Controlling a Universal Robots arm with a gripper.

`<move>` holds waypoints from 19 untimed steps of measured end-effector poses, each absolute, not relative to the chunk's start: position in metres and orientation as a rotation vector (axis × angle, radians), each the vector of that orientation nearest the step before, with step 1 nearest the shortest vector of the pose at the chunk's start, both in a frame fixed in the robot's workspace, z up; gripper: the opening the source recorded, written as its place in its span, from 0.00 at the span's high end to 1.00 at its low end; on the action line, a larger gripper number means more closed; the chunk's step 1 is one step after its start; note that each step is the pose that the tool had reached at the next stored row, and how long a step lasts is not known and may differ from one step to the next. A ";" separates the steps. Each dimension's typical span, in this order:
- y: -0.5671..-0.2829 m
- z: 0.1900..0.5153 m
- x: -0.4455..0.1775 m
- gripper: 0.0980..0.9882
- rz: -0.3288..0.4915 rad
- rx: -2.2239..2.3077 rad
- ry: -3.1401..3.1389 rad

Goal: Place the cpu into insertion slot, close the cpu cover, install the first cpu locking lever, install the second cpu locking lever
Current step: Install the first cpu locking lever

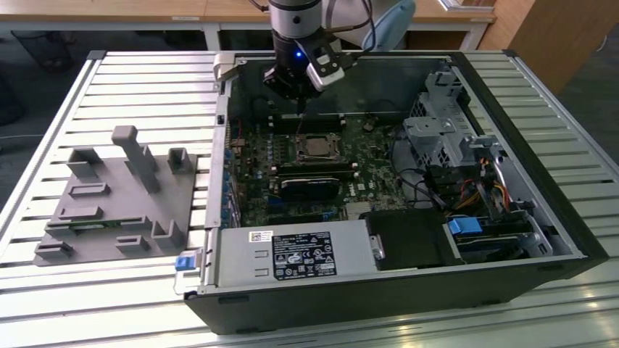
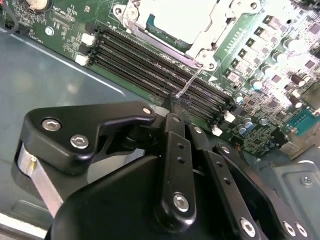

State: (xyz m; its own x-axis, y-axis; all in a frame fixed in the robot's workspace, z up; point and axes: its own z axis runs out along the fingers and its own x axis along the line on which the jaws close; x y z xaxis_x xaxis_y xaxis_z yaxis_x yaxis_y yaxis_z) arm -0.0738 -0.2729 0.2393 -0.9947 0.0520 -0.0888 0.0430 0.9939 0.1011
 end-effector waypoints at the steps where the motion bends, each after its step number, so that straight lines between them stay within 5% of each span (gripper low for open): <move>1: -0.273 0.239 -0.074 0.99 0.156 0.073 3.045; 19: -0.273 0.244 -0.089 0.99 0.167 0.073 3.045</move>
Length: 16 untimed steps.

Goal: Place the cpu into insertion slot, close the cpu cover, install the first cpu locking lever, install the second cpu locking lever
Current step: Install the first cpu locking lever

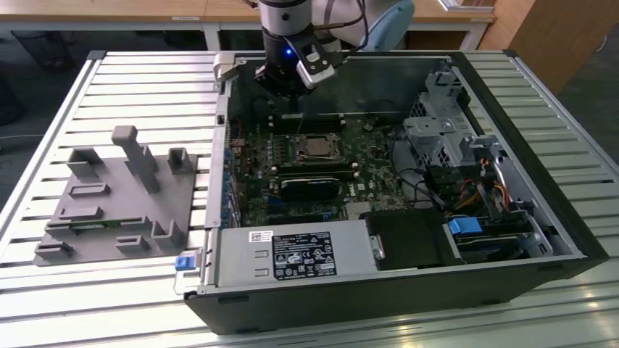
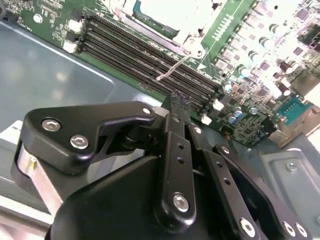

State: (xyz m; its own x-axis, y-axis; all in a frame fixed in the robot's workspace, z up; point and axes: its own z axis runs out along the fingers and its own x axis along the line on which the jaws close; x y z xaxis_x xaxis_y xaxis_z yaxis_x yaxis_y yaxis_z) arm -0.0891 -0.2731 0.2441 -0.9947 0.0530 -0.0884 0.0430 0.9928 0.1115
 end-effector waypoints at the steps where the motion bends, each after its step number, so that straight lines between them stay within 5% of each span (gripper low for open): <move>1: -0.274 0.244 -0.089 0.99 0.167 0.073 3.045; 16: -0.290 0.243 -0.078 0.99 0.156 0.073 3.045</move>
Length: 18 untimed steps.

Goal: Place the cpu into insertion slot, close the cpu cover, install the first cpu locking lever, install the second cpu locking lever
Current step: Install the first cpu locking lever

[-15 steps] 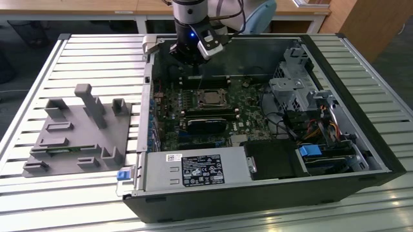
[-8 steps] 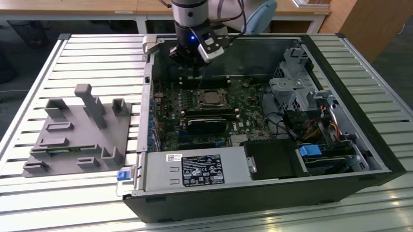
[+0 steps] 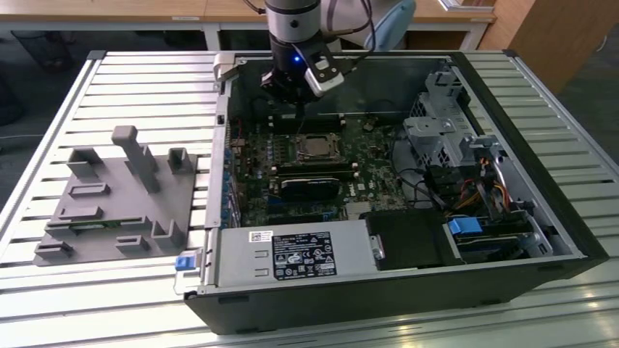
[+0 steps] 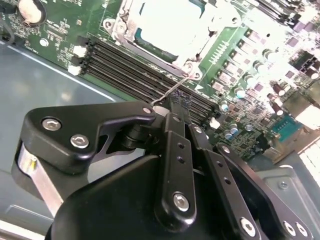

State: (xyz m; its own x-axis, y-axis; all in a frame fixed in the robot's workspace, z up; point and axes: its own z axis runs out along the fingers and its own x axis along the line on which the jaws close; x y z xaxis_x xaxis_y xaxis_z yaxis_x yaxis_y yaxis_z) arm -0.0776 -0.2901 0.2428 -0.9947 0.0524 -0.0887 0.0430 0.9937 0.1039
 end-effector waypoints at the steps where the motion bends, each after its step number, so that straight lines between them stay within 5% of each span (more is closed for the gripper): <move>1: -0.290 0.243 -0.076 0.99 0.156 0.073 3.045; 18: -0.290 0.234 -0.061 0.99 0.155 0.072 3.045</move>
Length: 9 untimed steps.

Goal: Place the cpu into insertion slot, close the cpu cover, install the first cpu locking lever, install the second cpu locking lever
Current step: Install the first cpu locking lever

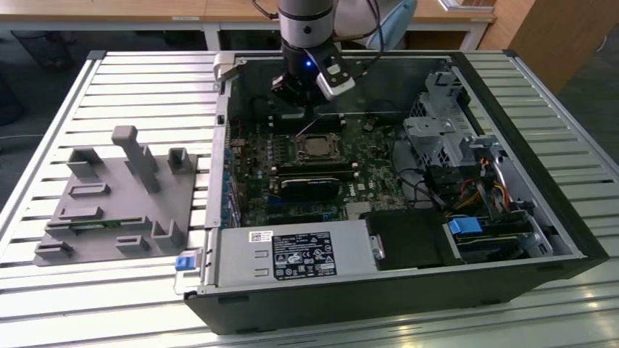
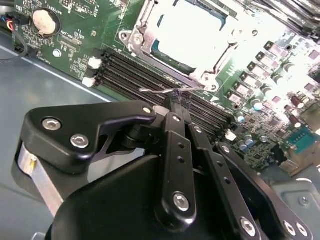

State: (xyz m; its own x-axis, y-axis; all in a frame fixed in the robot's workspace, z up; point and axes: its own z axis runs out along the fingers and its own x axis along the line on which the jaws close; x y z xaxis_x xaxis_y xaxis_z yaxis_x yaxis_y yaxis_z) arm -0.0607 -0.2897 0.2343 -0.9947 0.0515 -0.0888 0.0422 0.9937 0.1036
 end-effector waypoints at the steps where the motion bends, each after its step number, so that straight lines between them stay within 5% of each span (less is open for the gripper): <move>1: -0.290 0.234 -0.060 0.99 0.155 0.071 3.045; 9: -0.287 0.231 -0.053 0.99 0.155 0.071 3.045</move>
